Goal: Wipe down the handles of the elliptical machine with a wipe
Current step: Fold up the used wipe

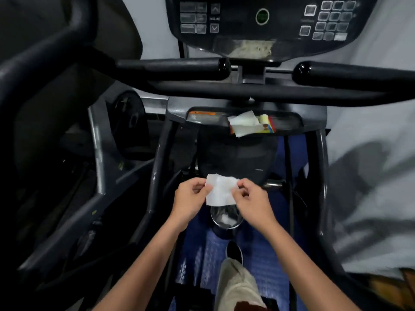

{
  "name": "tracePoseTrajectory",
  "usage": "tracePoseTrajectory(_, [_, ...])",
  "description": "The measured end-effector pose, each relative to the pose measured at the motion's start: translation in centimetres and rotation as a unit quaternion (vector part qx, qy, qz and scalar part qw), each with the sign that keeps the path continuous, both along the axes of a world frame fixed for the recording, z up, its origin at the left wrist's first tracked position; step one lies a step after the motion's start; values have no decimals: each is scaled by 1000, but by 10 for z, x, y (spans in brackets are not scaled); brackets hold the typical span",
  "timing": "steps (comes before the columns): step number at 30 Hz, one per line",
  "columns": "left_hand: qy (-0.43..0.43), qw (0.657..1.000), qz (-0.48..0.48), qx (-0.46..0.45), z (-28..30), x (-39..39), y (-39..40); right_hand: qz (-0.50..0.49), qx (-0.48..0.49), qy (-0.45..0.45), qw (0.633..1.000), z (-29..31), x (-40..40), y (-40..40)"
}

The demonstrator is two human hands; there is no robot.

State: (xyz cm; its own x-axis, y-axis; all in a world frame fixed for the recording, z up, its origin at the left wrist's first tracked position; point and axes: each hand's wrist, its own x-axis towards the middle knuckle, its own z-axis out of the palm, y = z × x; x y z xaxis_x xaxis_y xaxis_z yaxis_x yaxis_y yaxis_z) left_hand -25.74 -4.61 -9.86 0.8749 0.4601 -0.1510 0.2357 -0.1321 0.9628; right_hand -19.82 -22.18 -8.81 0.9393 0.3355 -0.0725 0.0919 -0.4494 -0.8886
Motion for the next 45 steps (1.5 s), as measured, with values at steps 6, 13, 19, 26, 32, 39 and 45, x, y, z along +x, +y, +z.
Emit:
tracePoseTrajectory(6, [56,997,36,-34,-25,52,0,-33,-21,39,998,-30,58,6])
tracePoseTrajectory(13, [80,993,66,-50,-69,59,-1,-31,-41,72,996,-83,63,10])
tracePoseTrajectory(19, [90,993,69,-11,-151,48,-5,-38,-56,45,997,-159,43,9])
tracePoseTrajectory(26, [112,992,62,17,-255,50,-7,-45,-74,52,995,-266,44,5])
tracePoseTrajectory(32, [145,988,46,30,-372,97,-8,-65,-124,29,990,-381,86,8])
tracePoseTrajectory(39, [177,980,52,79,-497,166,-7,-85,-132,49,986,-504,149,18])
tracePoseTrajectory(45, [196,975,22,106,-558,196,4,-60,-179,69,980,-562,175,33])
